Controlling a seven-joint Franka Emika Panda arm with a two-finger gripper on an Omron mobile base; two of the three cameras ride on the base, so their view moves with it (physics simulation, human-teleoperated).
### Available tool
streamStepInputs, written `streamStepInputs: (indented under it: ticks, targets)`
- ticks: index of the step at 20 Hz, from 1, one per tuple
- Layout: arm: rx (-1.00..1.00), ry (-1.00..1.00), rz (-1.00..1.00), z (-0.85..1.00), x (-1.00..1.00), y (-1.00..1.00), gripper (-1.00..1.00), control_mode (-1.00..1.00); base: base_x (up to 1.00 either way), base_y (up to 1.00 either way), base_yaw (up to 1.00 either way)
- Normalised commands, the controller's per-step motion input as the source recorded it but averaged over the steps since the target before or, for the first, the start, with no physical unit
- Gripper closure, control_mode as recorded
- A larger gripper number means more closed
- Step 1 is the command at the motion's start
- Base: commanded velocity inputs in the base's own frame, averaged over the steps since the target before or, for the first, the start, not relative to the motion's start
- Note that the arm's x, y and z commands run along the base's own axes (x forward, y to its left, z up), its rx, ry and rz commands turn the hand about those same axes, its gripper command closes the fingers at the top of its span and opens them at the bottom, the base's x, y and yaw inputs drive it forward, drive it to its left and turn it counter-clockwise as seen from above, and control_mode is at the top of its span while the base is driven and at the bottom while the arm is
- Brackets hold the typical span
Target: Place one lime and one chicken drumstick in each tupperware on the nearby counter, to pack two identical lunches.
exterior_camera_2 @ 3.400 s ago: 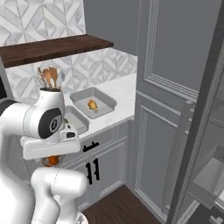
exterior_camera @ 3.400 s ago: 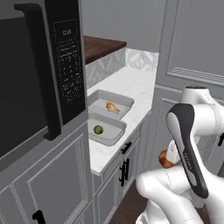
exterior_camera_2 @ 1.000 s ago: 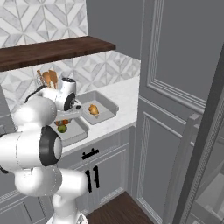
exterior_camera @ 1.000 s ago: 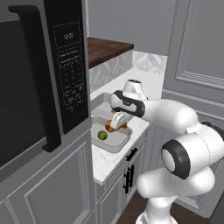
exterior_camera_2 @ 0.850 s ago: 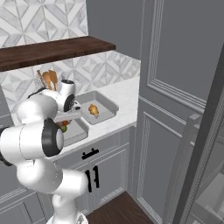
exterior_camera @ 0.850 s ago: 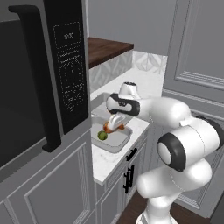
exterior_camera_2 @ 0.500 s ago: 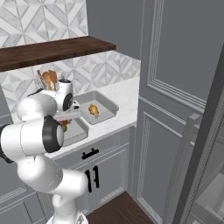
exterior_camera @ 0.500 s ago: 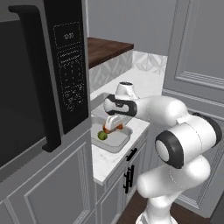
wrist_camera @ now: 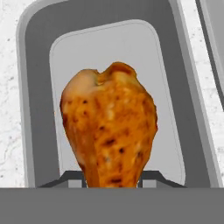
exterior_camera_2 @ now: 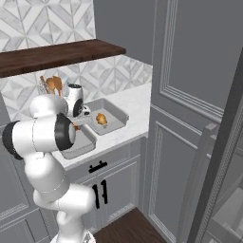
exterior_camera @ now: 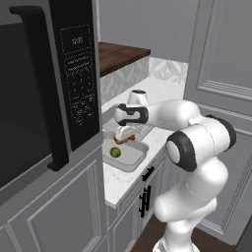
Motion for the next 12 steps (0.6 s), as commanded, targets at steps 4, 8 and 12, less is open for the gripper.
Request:
streamStepInputs:
  ticks: [4, 8, 12]
  targets:
    - [-0.04, 0.0, 0.0, -0.49, 0.19, 0.0, 1.0, -1.0, 0.0, 0.0, 0.0]
    - [-0.06, 0.0, 0.0, -0.49, 0.0, 0.0, 1.0, -1.0, 0.0, 0.0, 0.0]
    - [-0.03, -0.01, -0.01, -0.34, 0.0, 0.0, 1.0, -1.0, 0.0, 0.0, 0.0]
